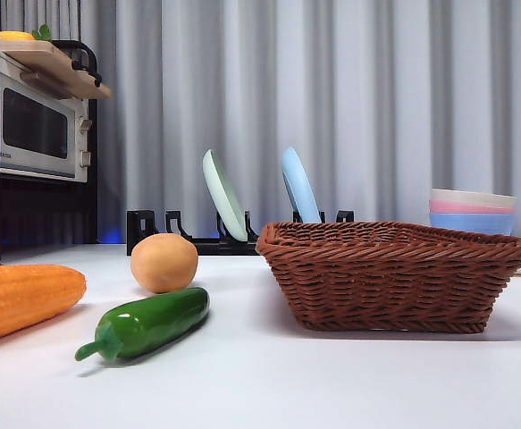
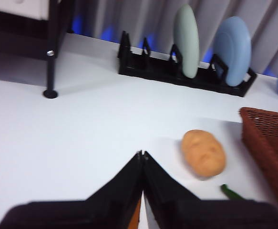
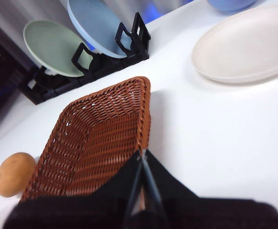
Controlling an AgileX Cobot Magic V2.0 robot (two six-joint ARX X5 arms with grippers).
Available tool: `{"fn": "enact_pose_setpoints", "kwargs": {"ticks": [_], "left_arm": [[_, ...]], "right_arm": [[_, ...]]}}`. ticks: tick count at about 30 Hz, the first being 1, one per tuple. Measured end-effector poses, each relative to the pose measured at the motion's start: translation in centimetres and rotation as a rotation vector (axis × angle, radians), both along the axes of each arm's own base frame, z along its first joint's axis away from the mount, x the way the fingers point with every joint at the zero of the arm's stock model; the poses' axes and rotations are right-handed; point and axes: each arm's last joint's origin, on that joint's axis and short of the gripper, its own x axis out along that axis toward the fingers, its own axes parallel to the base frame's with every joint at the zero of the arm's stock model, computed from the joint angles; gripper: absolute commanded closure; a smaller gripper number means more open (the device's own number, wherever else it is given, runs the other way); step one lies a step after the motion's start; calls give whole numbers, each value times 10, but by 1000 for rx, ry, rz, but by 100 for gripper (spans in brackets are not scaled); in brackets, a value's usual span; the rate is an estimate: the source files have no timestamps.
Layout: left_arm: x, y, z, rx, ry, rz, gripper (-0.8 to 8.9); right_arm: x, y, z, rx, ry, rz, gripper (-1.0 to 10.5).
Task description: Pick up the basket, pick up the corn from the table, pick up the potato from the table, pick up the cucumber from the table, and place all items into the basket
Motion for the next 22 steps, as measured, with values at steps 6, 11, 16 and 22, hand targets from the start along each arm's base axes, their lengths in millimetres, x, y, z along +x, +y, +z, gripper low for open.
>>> {"fn": "enact_pose_setpoints", "kwargs": {"ticks": [6, 11, 16, 22], "left_arm": [[25, -4, 27, -49, 86, -149, 820], [52, -7, 33, -90, 173, -314, 812], [71, -8, 22, -117, 270, -366, 470], [76, -8, 19, -124, 295, -363, 405]], "right_arm": [[29, 6, 26, -14, 52, 165, 949], [49, 10, 34, -36, 194, 278, 937], [63, 11, 34, -90, 302, 317, 624], [74, 12, 33, -107, 326, 327, 590]]}}
